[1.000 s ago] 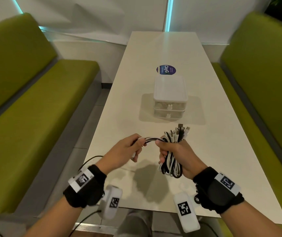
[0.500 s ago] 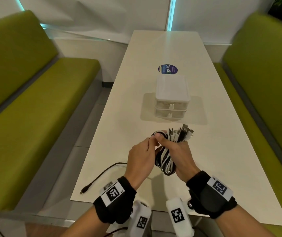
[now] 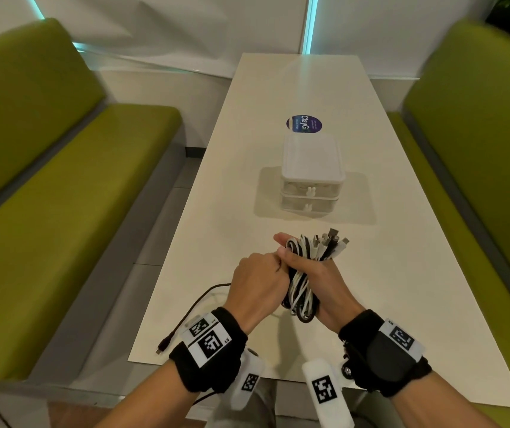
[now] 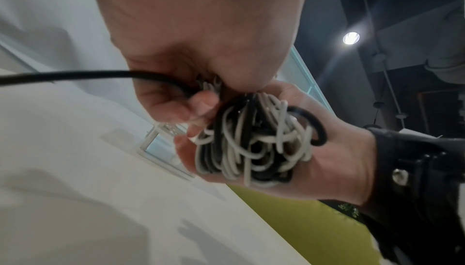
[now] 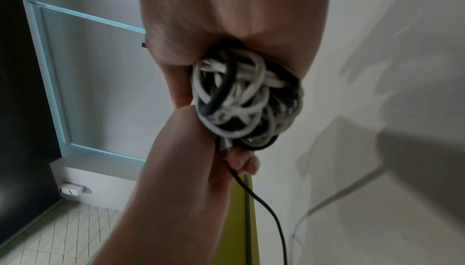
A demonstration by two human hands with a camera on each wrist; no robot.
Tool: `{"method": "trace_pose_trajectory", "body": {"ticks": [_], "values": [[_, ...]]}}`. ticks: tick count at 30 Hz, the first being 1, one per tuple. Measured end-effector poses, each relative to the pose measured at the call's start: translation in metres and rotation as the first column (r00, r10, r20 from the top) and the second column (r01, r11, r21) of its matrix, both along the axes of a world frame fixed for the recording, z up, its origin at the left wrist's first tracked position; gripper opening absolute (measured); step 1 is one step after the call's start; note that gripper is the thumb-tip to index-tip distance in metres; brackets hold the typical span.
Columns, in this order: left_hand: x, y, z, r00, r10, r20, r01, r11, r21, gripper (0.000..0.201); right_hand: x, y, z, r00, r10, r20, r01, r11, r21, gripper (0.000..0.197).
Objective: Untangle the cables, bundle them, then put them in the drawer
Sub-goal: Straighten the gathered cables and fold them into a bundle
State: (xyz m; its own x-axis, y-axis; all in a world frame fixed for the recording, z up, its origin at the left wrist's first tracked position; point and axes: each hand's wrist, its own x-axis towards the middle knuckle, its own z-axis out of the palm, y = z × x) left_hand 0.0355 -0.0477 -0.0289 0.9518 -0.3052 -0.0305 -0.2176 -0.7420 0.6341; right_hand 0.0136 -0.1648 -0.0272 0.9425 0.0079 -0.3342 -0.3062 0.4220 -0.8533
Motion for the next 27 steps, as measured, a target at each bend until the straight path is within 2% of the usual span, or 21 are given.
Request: {"method": "trace_pose_trajectory", "body": {"ticks": [4,11,14,16,18,21,27], "values": [[0.004,-0.002,0.006,0.998,-0.039,-0.044,0.041,0.998,0.051,0.031,0.005,-0.005,0.005,0.999,0.032,-0.020,-0.031,0.999,0.032,0.034],[0.008,0.002,0.012,0.999,-0.024,-0.037,0.030,0.982,0.185,0.025,0.013,-0.001,0.011,0.999,0.034,0.006,-0.034,0.996,-0.088,0.009],[0.007,0.008,0.007,0.995,-0.063,-0.072,0.068,0.995,0.069,0.031,0.011,0.000,0.014,1.000,0.019,0.016,-0.018,0.995,-0.097,0.017],[0.004,0.012,0.005,0.980,-0.123,-0.157,0.103,0.986,-0.132,0.037,0.014,-0.002,0.015,0.999,-0.038,0.025,0.039,0.997,-0.062,0.016],[0.001,0.014,0.002,0.974,-0.117,-0.192,0.051,0.946,-0.319,0.041,0.017,-0.003,0.015,0.994,-0.106,0.022,0.106,0.994,-0.003,0.012],[0.004,0.014,-0.004,0.945,-0.168,-0.280,0.015,0.880,-0.475,0.039,0.016,-0.002,0.019,0.989,-0.144,-0.019,0.144,0.989,0.035,0.006],[0.009,0.017,-0.002,0.807,-0.333,-0.488,-0.045,0.788,-0.614,0.060,0.013,0.000,0.026,0.986,-0.166,0.005,0.164,0.974,0.154,0.014]]}}
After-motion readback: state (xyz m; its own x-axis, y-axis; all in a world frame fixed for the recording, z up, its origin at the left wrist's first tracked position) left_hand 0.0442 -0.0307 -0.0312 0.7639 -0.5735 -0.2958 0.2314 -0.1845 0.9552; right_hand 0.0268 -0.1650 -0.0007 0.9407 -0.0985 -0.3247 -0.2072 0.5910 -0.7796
